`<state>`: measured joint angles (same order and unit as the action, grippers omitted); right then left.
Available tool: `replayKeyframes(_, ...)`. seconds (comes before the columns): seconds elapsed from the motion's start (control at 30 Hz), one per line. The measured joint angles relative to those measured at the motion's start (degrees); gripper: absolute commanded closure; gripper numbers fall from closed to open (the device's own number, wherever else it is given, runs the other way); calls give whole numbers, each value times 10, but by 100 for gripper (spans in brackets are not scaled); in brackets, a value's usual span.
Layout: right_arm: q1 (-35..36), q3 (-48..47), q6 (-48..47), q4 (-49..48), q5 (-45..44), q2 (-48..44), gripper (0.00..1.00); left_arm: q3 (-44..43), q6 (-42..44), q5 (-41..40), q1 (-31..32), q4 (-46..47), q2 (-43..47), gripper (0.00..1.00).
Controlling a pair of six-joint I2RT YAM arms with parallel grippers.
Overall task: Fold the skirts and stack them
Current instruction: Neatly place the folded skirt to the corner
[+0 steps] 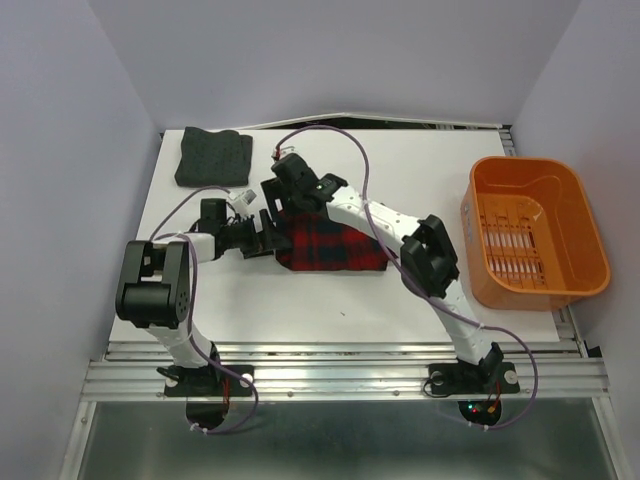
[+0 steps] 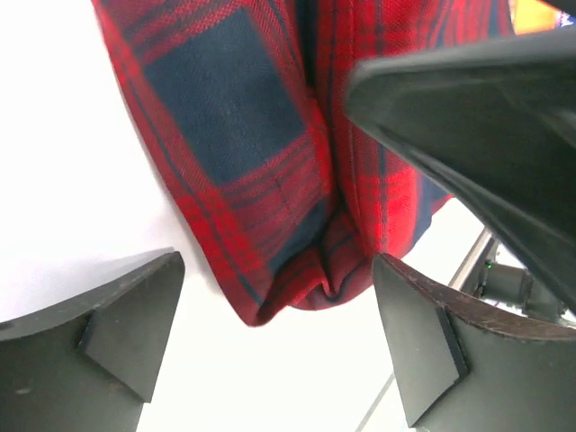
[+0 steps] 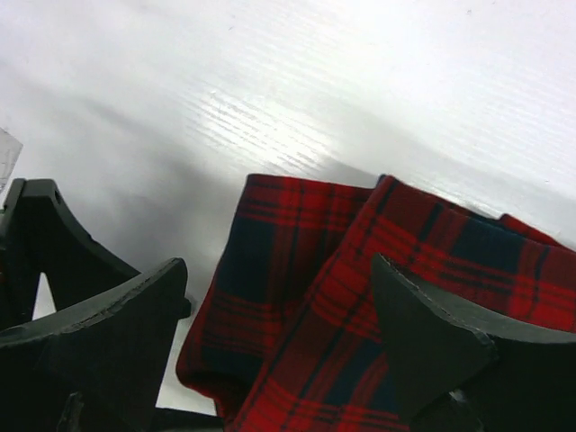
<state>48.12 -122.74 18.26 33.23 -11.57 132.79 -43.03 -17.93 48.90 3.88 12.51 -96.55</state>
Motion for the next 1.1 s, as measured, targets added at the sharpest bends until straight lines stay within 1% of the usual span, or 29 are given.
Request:
replayKeyframes(0.1,5,3,2,3,-13,0,11,22,4,-9,-13,-16,35,2)
replayKeyframes(0.2,21,12,5,3,-31,0,0,40,25,-12,-41,-57,93,2)
replayKeyframes(0.3,37,37,6,-1,-54,-2,0,55,40,-18,-82,-75,158,1)
replayKeyframes(0.4,49,56,6,-1,-80,-4,0,64,51,-19,-106,-85,211,1)
replayKeyframes(0.6,66,50,0,-2,-116,13,0,56,66,4,-109,-95,236,1)
replayKeyframes(0.7,67,28,-5,-3,-125,51,4,46,68,3,-122,-106,245,1)
replayKeyframes(0.8,69,24,-14,-10,-139,80,12,31,69,-7,-141,-110,252,2)
replayKeyframes(0.87,71,19,-20,-13,-151,84,21,24,64,-16,-153,-110,253,1)
replayKeyframes(0.93,70,19,-21,-15,-157,86,34,24,52,-28,-163,-112,253,1)
replayKeyframes(0.97,70,19,-23,-15,-161,87,52,24,42,-33,-167,-115,253,2)
replayKeyframes(1.03,67,19,-28,-15,-165,88,71,28,31,-36,-171,-115,253,2)
replayKeyframes(1.07,64,19,-27,-14,-166,88,87,34,26,-35,-171,-113,253,2)
replayKeyframes(1.1,62,18,-28,-15,-165,88,99,43,22,-35,-171,-109,253,2)
